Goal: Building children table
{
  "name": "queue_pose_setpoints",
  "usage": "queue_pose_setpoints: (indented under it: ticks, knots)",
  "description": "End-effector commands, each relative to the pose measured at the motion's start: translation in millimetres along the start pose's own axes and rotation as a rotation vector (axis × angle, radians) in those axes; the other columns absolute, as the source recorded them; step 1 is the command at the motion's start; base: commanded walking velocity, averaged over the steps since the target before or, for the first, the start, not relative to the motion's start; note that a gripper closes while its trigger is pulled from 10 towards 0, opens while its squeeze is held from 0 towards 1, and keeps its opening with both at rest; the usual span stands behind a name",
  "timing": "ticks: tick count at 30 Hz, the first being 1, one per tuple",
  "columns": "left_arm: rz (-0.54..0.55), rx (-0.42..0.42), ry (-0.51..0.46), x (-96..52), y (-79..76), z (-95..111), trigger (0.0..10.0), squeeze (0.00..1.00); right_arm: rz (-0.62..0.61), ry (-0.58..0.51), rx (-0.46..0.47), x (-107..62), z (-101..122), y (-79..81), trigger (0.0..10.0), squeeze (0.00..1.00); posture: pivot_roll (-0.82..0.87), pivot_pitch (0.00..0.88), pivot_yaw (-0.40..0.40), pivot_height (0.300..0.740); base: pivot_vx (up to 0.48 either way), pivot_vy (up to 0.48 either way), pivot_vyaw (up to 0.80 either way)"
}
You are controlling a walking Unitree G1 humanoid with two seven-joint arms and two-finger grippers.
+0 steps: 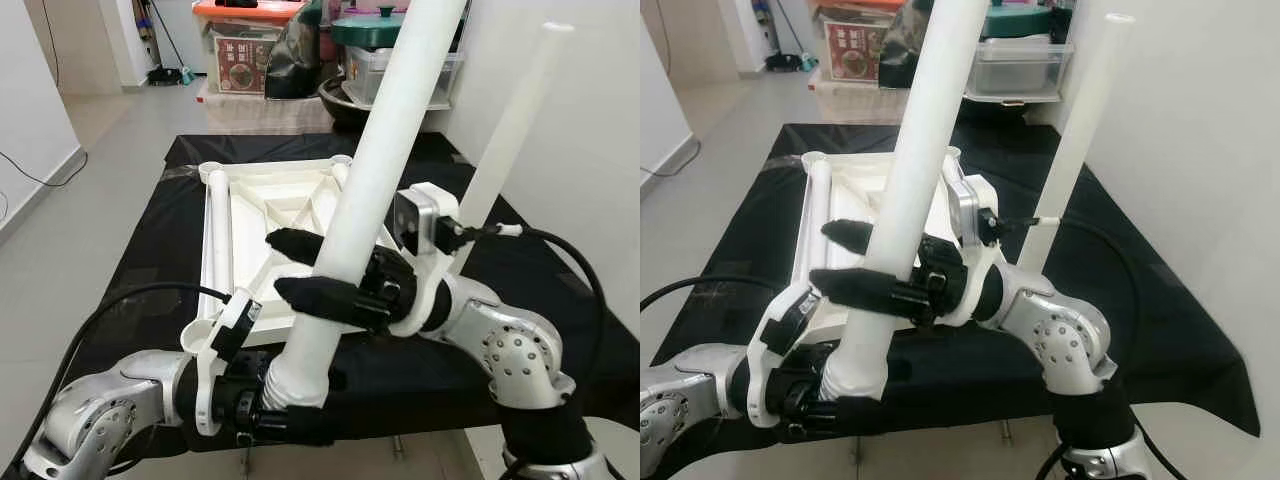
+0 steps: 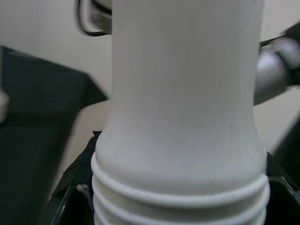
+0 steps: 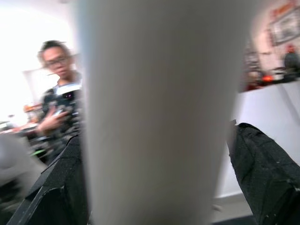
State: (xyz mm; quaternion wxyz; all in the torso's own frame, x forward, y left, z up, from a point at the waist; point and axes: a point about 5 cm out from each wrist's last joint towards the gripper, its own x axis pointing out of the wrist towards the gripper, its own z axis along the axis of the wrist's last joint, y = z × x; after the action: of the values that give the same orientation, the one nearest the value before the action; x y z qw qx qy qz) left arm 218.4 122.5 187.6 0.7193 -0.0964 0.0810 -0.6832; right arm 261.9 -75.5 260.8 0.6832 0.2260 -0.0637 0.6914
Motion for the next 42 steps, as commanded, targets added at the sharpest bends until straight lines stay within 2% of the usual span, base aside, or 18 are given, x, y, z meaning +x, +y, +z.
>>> queue_pose_setpoints:
  ticks: [1, 5, 8, 9, 11, 14, 17, 18, 23, 26, 29, 30, 35, 38, 39, 42]
  knots:
    - [0.06, 0.022, 0.046, -5.4, 3.4, -5, 10.0, 0.0, -0.049, -0.01, -0.025, -0.8, 4, -4.0, 10.0, 0.0, 0.05, 0.0, -0.041, 0.74, 0.0, 0.0, 0.0]
    - [0.287, 0.162, 0.16, -19.8, 20.8, -14, 10.0, 0.0, -0.195, 0.006, -0.041, -2.4, 4, -14.7, 10.0, 0.0, 0.05, 0.0, -0.044, 0.74, 0.0, 0.0, 0.0]
    - [0.469, 0.227, 0.201, -29.5, 36.2, -16, 10.0, 0.0, -0.294, -0.009, -0.037, -4.4, 6, -23.4, 10.0, 0.0, 0.06, 0.0, -0.046, 0.74, 0.0, 0.0, 0.0]
    - [0.469, 0.227, 0.201, -29.5, 36.2, -16, 10.0, 0.0, -0.294, -0.009, -0.037, -4.4, 6, -23.4, 10.0, 0.0, 0.06, 0.0, -0.046, 0.74, 0.0, 0.0, 0.0]
    - [0.577, 0.275, 0.219, -33.5, 45.5, -17, 10.0, 0.0, -0.334, -0.015, -0.033, -6.0, 6, -26.5, 10.0, 0.0, 0.05, 0.0, -0.046, 0.74, 0.0, 0.0, 0.0]
    - [0.66, 0.32, 0.243, -34.0, 52.6, -20, 10.0, 0.0, -0.373, -0.019, -0.017, -6.8, 5, -29.8, 10.0, 0.0, 0.05, 0.0, -0.047, 0.74, 0.0, 0.0, 0.0]
    - [0.726, 0.409, 0.313, -33.1, 60.4, -22, 10.0, 0.0, -0.408, -0.015, 0.012, -5.5, 0, -33.2, 10.0, 0.0, 0.06, 0.0, -0.05, 0.74, 0.0, 0.0, 0.0]
    - [0.737, 0.461, 0.362, -32.9, 63.0, -24, 10.0, 0.0, -0.424, -0.014, 0.029, -4.9, -3, -34.9, 10.0, 0.0, 0.06, 0.0, -0.05, 0.74, 0.0, 0.0, 0.0]
    - [0.765, 0.534, 0.424, -31.6, 70.3, -26, 10.0, 0.0, -0.494, -0.028, 0.078, -0.8, -12, -41.7, 10.0, 0.0, 0.05, 0.0, -0.044, 0.74, 0.0, 0.0, 0.0]
    - [0.799, 0.604, 0.439, -25.6, 77.6, -22, 10.0, 0.0, -0.596, -0.062, 0.117, 2.0, -22, -49.7, 10.0, 0.0, 0.05, 0.0, -0.04, 0.74, 0.0, 0.0, 0.0]
    - [0.802, 0.622, 0.439, -21.3, 79.2, -21, 10.0, 0.0, -0.63, -0.075, 0.131, 2.0, -25, -52.6, 10.0, 0.0, 0.05, 0.0, -0.04, 0.74, 0.0, 0.0, 0.0]
    - [0.793, 0.656, 0.44, -12.6, 80.8, -23, 10.0, 0.0, -0.682, -0.104, 0.148, 2.4, -27, -56.5, 10.0, 0.0, 0.05, 0.0, -0.04, 0.74, 0.0, 0.0, 0.0]
    - [0.762, 0.672, 0.433, -2.4, 79.3, -26, 10.0, 0.0, -0.715, -0.15, 0.17, 3.4, -27, -59.6, 10.0, 0.0, 0.05, 0.0, -0.04, 0.74, 0.0, 0.0, 0.0]
    - [0.677, 0.696, 0.38, 18.1, 73.6, -25, 10.0, 0.0, -0.734, -0.19, 0.163, 5.4, -23, -62.4, 10.0, 0.0, 0.05, 0.0, -0.038, 0.74, 0.0, 0.0, 0.0]
    - [0.677, 0.696, 0.38, 18.1, 73.6, -25, 10.0, 0.0, -0.734, -0.19, 0.163, 5.4, -23, -62.4, 10.0, 0.0, 0.05, 0.0, -0.038, 0.74, 0.0, 0.0, 0.0]
    - [0.611, 0.737, 0.343, 35.8, 68.4, -22, 10.0, 0.0, -0.746, -0.193, 0.149, 7.9, -23, -64.6, 10.0, 0.0, 0.05, 0.0, -0.041, 0.74, 0.0, 0.0, 0.0]
